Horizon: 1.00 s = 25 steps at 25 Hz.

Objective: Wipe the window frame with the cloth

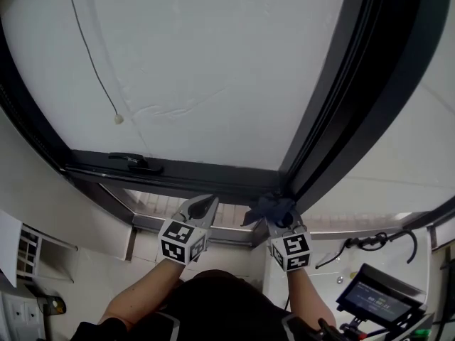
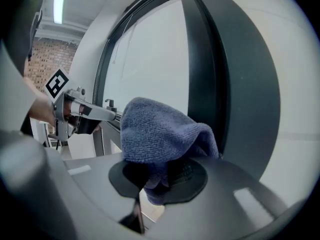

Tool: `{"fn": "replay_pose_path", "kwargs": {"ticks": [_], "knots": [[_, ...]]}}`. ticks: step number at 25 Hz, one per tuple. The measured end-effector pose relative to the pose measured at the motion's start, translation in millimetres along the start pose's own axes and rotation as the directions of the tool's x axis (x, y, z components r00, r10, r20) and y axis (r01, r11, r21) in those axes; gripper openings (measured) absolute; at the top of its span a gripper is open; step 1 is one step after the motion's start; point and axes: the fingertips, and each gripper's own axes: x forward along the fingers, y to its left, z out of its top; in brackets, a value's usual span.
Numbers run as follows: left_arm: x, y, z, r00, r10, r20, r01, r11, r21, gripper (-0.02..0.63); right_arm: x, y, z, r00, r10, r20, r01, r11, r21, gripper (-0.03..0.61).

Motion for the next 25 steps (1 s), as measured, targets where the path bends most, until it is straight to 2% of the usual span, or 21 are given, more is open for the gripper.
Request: {"fn": "replay_pose_path", "kwargs": {"ticks": [9, 25], "knots": [[-23.1, 20.2, -6.3, 1.0, 0.021, -0.007, -0.022, 1.0, -0.018, -0.006, 21.4, 28.9, 12.3, 0.998, 0.055, 0.019, -0.055, 0.998, 0.005, 0.055], [-81.0, 73.3, -19.0, 0.988, 0.157, 0.002, -0.157, 0.985, -0.066, -0.006, 56.8, 83.0, 24.7, 0.989, 0.145, 0.005, -0.145, 0.989, -0.006, 0.055]]}}
